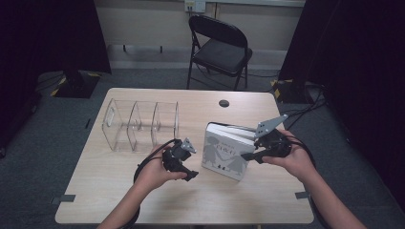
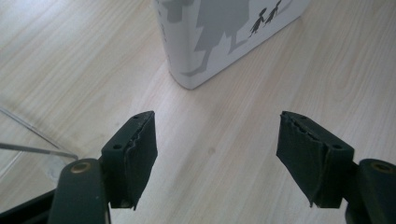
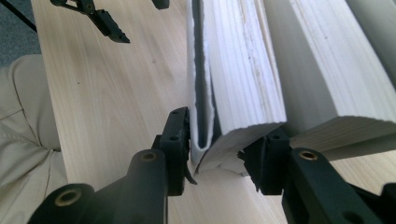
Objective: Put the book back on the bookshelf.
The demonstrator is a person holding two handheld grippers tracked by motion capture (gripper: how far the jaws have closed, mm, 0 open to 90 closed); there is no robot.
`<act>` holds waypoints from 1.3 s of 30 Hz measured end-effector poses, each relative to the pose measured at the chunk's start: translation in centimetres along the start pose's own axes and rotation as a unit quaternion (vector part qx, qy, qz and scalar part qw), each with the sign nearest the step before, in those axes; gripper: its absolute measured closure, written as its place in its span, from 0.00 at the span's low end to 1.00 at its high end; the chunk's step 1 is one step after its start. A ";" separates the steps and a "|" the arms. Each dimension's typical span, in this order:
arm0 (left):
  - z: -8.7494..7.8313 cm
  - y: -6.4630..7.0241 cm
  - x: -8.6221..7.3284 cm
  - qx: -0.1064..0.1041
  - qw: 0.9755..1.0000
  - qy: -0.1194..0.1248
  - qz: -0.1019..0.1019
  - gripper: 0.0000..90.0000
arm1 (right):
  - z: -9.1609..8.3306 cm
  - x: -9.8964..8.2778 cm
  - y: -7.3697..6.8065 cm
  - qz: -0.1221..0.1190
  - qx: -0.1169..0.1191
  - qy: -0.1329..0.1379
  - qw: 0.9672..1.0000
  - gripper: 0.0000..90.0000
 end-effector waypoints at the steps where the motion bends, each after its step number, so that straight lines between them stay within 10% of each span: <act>1: -0.1 0.0 0.2 0.000 1.000 -0.003 0.003 0.32 | 0.0 0.0 0.0 0.000 -0.001 0.000 1.000 0.69; 39: -3.2 -1.5 7.8 -0.005 0.999 0.002 0.033 0.28 | 0.2 0.1 0.0 -0.004 -0.004 0.001 1.000 0.66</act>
Point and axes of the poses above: each handheld gripper's, and its own axes: z roughly forward along the jaws, x roughly out of its top, y roughly to its right, the point moved 7 cm from there along z, roughly forward along the jaws, and after that the axes turned 4 degrees about -x, right-handed, at the moved point
